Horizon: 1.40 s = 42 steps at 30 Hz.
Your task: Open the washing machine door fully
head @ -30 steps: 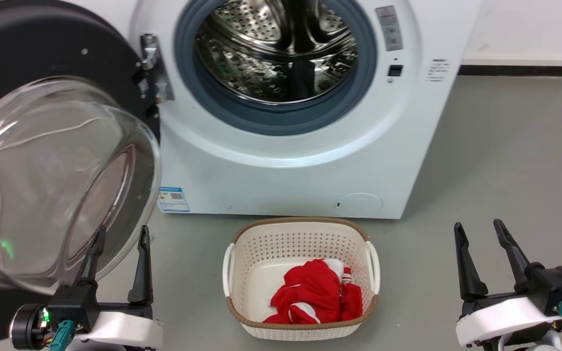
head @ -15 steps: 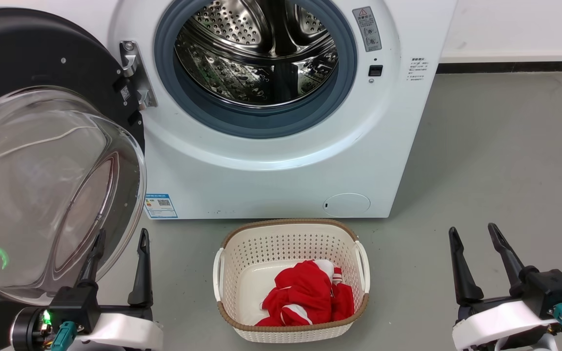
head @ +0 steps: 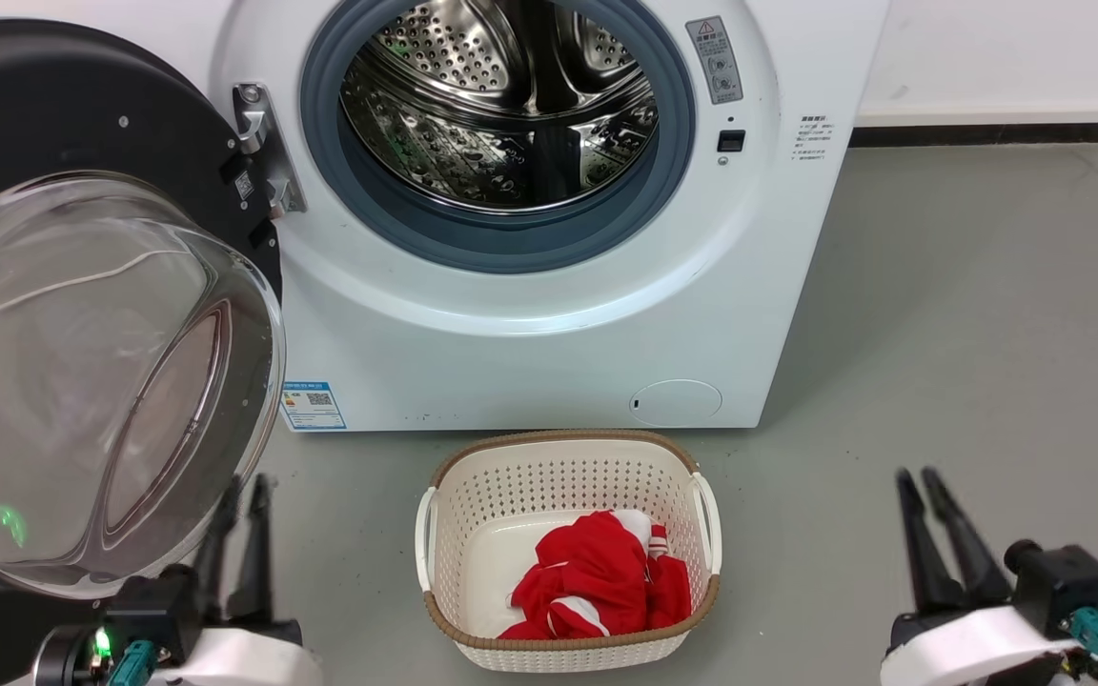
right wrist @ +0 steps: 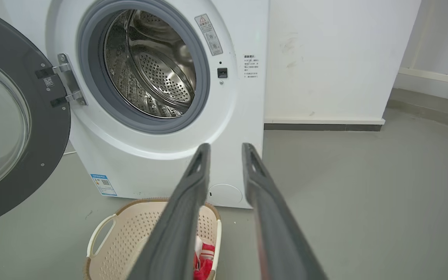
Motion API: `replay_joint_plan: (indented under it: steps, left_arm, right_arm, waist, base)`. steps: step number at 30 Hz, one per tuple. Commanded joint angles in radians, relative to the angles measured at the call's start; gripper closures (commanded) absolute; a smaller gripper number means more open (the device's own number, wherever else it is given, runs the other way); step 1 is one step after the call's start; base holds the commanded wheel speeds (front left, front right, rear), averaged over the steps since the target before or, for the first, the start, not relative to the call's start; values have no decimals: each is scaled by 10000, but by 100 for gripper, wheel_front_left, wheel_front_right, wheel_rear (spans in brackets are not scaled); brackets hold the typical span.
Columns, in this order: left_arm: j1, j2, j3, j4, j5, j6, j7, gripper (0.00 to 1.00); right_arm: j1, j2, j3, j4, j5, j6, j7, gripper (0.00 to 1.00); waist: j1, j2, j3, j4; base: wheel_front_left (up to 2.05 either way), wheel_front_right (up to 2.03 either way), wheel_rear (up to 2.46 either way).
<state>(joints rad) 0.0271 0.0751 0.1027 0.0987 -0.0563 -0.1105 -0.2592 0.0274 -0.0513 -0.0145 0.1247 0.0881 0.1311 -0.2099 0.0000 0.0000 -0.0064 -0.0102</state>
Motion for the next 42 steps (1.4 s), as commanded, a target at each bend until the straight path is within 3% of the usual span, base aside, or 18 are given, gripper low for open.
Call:
replay_joint_plan:
  steps: [1,22,42]
  left_arm:
    - [-194,5,105,48,-301,-5,124,100]
    - [-469,-55,57,344,-4289,-58,1031,100]
    - [-733,-104,68,641,-7413,-107,1774,100]
  right_arm:
    - [-71,0,11,-86,346,0,38,100]
    - [-452,-104,-142,243,4337,-1,783,100]
    - [-714,-144,-292,496,7431,-2,1393,100]
  waist:
    - [0,0,1,2]
    - [0,0,17,18]
    - [0,0,32,34]
  base:
    - [0,0,0]
    - [0,0,0]
    - [0,0,0]
